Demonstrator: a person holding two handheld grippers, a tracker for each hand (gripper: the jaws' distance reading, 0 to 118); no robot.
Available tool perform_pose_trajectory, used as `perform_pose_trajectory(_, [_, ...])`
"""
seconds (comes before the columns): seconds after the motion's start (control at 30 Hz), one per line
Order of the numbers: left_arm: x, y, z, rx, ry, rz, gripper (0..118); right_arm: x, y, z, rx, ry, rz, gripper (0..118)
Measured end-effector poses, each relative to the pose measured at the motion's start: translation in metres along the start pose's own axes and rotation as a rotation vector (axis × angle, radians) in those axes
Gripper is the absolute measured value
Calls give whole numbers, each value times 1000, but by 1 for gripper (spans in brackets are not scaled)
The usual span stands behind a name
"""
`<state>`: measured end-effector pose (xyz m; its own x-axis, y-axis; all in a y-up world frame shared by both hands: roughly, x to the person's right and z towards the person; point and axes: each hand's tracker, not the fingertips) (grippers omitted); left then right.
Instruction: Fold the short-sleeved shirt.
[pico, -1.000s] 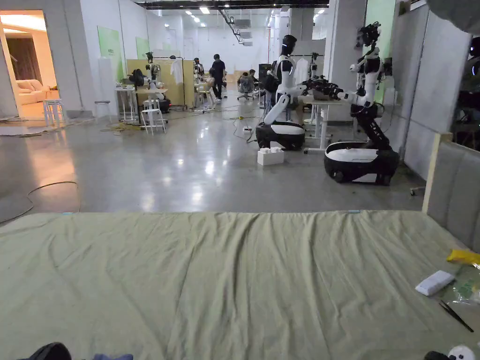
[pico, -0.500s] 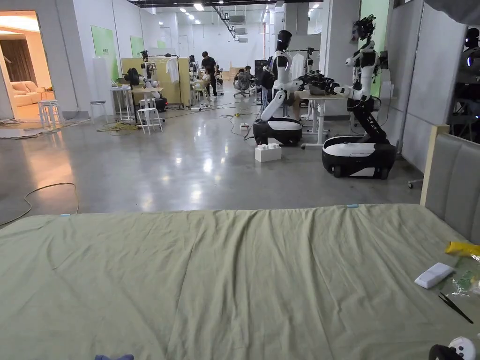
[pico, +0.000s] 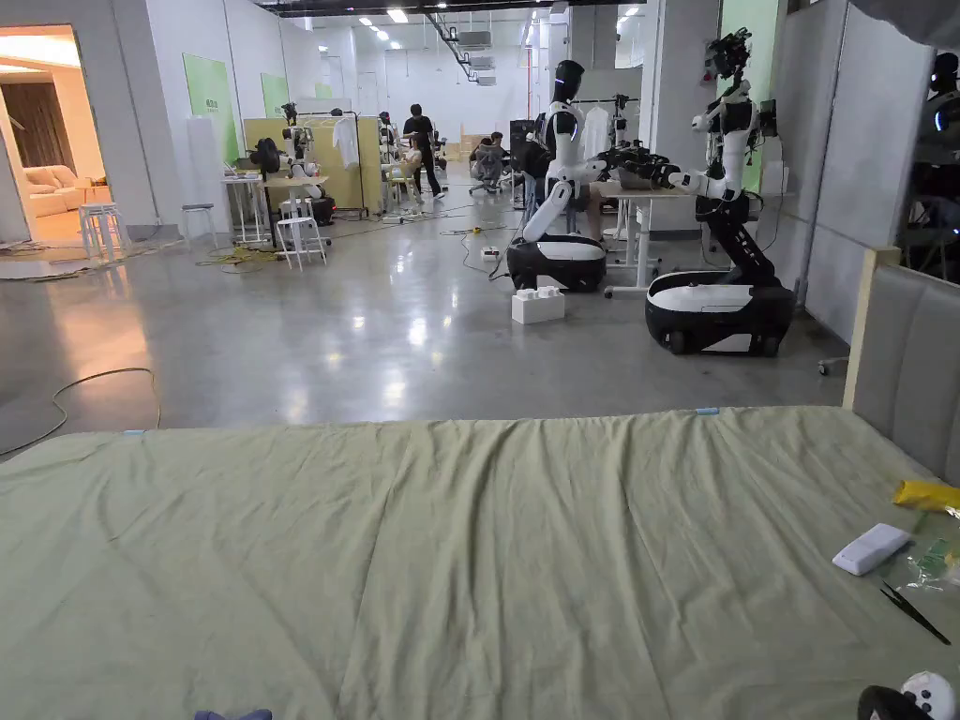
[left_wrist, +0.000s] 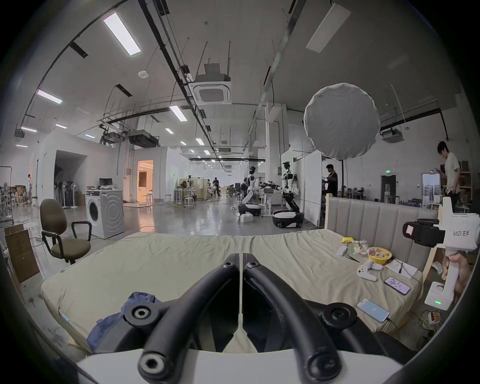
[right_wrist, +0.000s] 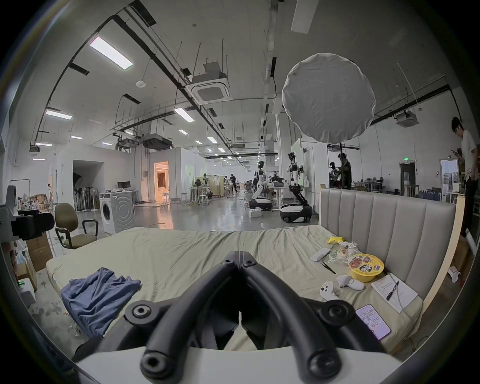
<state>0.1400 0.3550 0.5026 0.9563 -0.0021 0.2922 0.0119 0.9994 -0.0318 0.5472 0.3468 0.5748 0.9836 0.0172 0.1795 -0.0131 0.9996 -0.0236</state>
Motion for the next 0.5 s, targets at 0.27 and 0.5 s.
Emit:
perform_pose_trajectory(0.27, [-16, -2, 0, -19, -17, 92, 2, -2, -1, -1, -8, 17, 9, 0])
perform_pose_trajectory(0.5, [-70, -18, -9, -194, 90, 67, 69, 0, -24, 2, -100, 47, -11, 0])
